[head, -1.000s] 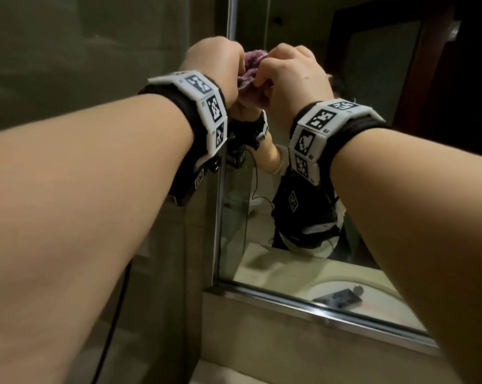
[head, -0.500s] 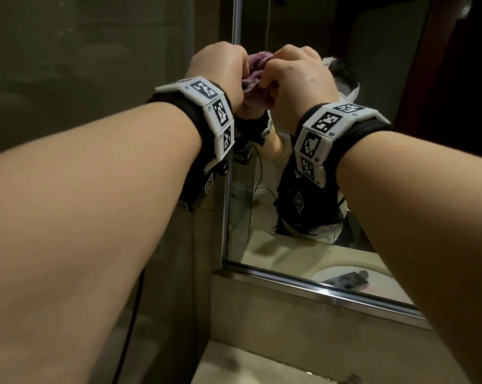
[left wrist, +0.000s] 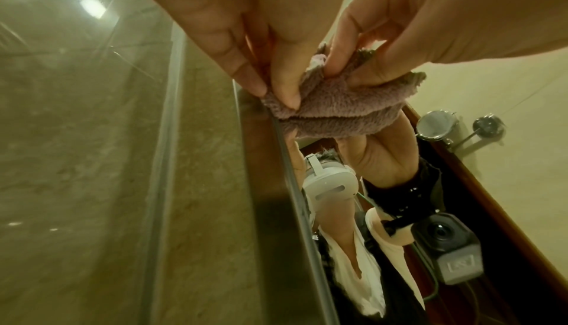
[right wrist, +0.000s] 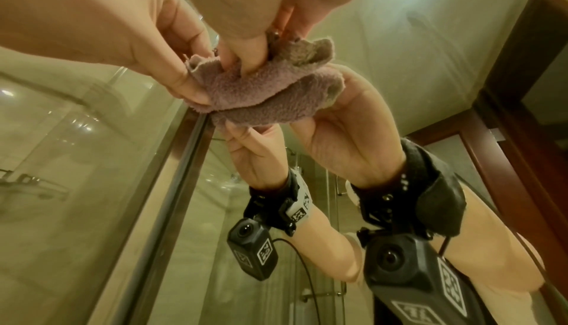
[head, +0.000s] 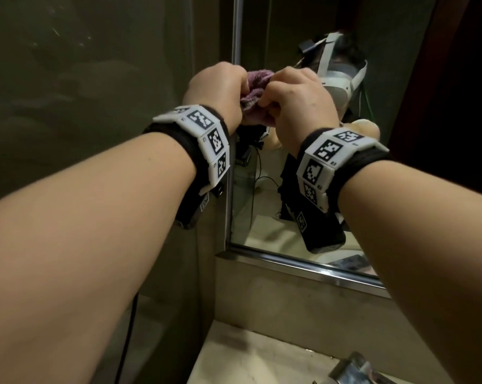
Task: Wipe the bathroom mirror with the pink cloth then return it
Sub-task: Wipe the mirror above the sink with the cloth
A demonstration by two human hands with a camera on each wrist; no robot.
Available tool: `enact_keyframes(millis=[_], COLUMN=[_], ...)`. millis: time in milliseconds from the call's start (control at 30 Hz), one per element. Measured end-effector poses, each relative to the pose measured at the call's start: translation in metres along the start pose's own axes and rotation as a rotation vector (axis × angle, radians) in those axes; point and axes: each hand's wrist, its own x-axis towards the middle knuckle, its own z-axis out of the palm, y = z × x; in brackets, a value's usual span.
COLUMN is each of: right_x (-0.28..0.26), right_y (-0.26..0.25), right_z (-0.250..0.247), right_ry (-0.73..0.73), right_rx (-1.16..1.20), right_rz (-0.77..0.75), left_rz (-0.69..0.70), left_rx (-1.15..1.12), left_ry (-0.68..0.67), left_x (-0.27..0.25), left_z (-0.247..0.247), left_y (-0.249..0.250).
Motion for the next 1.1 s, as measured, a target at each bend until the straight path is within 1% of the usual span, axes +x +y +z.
enact_keyframes(millis=[200, 333, 433, 500, 567, 667, 767, 900, 1000, 1100], right_x=[-0.009, -0.037, -0.055, -0.062, -0.074, -0.110, -0.142, -0.170, -0.182, -0.180], right_y=[0.002, -0.003, -0.005, -0.005, -0.008, -0.015, -0.019, -0.028, -0.038, -0.043], right_z=[0.007, 0.031, 0.047, 0.053, 0.059, 0.073, 0.095, 0.125, 0.134, 0.126], right_ry=[-0.012, -0.003, 0.016, -0.001, -0.007, -0.064, -0.171, -0.313, -0.378, -0.374], right_rx=[-0.025, -0.016, 0.056, 0.031, 0.014, 0.015, 0.057, 0.118, 0.140, 0.125], right_rz=[-0.055, -0.136, -0.128, -0.132, -0.154, -0.175, -0.182, -0.107, -0.032, 0.002], left_rz=[0.011, 0.013, 0.003, 0.007, 0.015, 0.018, -0.015, -0.041, -0.065, -0.064], left_rx=[-0.008, -0.007, -0.016, -0.016, 0.003, 0.056, 0.076, 0.119, 0.109, 0.107], left_ry=[-0.017, -0.052, -0.074, -0.083, -0.124, -0.241, -0.335, -0.439, -0.466, -0.468], left_x=[-0.013, -0.035, -0.047, -0.054, -0.066, -0.095, -0.124, -0.155, -0.170, -0.170], left_z=[0.010, 0.031, 0.044, 0.050, 0.057, 0.077, 0.097, 0.122, 0.134, 0.135], left_y=[-0.004, -0.015, -0.021, -0.023, -0.026, -0.032, -0.039, -0.044, -0.047, -0.046])
